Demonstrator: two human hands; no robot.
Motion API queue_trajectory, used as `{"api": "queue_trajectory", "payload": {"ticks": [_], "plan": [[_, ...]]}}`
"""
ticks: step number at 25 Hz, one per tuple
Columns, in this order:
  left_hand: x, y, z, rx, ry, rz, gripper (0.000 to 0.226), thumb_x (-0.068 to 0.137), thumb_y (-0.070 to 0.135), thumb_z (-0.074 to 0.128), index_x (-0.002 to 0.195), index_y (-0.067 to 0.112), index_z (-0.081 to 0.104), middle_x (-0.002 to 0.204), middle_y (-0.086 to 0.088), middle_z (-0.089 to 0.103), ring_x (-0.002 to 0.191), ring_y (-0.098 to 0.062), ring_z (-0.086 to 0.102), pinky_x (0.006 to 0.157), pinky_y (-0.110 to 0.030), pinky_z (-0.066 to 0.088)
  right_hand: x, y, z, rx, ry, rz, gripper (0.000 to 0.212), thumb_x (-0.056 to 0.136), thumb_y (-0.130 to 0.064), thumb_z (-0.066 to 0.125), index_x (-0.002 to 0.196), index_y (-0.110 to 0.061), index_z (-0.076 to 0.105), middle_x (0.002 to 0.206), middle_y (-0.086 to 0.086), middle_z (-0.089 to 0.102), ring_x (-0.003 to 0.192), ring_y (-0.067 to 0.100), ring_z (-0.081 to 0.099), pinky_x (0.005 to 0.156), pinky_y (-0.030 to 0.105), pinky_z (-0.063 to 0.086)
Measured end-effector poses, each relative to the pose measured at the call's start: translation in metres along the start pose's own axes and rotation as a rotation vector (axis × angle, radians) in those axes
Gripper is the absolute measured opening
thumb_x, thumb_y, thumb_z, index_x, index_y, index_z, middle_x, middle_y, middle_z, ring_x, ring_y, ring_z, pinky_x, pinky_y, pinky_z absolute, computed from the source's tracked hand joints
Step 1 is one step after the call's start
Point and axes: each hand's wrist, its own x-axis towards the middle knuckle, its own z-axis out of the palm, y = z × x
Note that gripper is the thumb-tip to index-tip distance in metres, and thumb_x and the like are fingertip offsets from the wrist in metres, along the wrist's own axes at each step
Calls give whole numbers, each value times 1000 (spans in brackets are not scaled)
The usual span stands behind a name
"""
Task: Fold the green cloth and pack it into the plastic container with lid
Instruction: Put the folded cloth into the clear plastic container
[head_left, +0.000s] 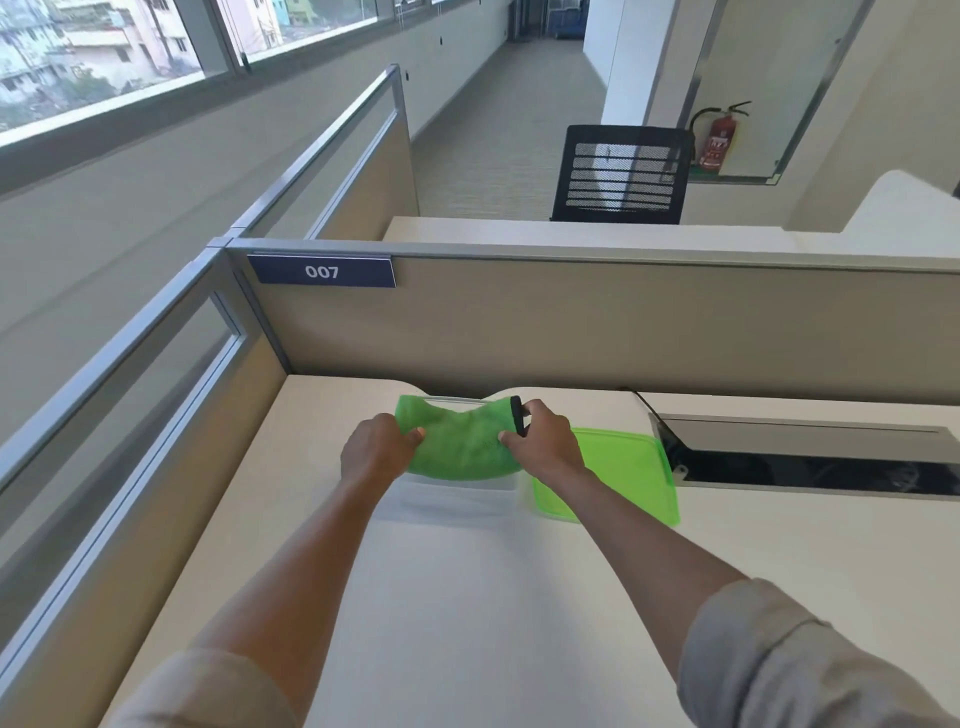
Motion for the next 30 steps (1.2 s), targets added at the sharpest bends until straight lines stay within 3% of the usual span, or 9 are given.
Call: {"api": "queue_trajectory", "payload": {"ticks": [5,10,13,16,19,23,26,30], "plan": [[-8,1,8,203,77,111,38,95,47,54,100,9,62,103,-14,69,96,-34,64,73,-36,41,0,-5,8,-199,-7,-99,44,84,-32,68,118,-11,50,103,14,66,96,36,63,72,37,48],[-17,13,7,414,187,208,38,89,49,63,106,16,58,102,-3,69,96,-26,63,76,-35,40,1,-15,21,-476,-6,-104,43,82,1,53,123,-6,44,107,16,67,100,35,63,66,37,42],[-16,13,10,417,295,366,39,84,29,71,117,15,55,105,-4,62,93,-26,59,77,-36,45,0,-18,23,-517,80,-156,43,83,6,48,124,-6,45,110,13,65,102,35,59,69,40,43],[-13,12,16,348,181,540,16,84,10,62,98,16,65,97,-6,63,89,-30,61,72,-41,49,-5,-18,25,-600,174,-361,39,81,6,46,116,-11,52,110,10,60,101,34,54,76,42,43],[-12,7,23,254,52,473,14,88,20,55,81,14,65,88,-8,65,86,-32,64,64,-36,46,-8,-14,30,-717,71,-411,26,88,-7,51,111,-14,60,110,7,64,112,33,49,87,43,40],[-7,4,28,170,-77,332,15,88,25,54,86,16,65,95,-10,68,91,-34,64,66,-31,40,-2,-12,38,-808,-140,-247,29,97,-31,48,111,-13,67,119,10,66,135,32,34,110,51,24],[-2,3,30,158,-119,296,19,89,27,55,96,15,68,102,-13,68,95,-35,63,72,-32,44,4,-13,41,-846,-248,-215,33,98,-30,46,120,-14,64,134,14,59,147,29,20,117,56,10],[-2,2,33,130,-121,276,21,90,26,54,96,13,69,103,-14,67,96,-36,62,72,-31,44,11,-11,39,-854,-314,-213,37,95,-24,46,128,-14,58,145,12,50,151,26,12,118,58,5]]}}
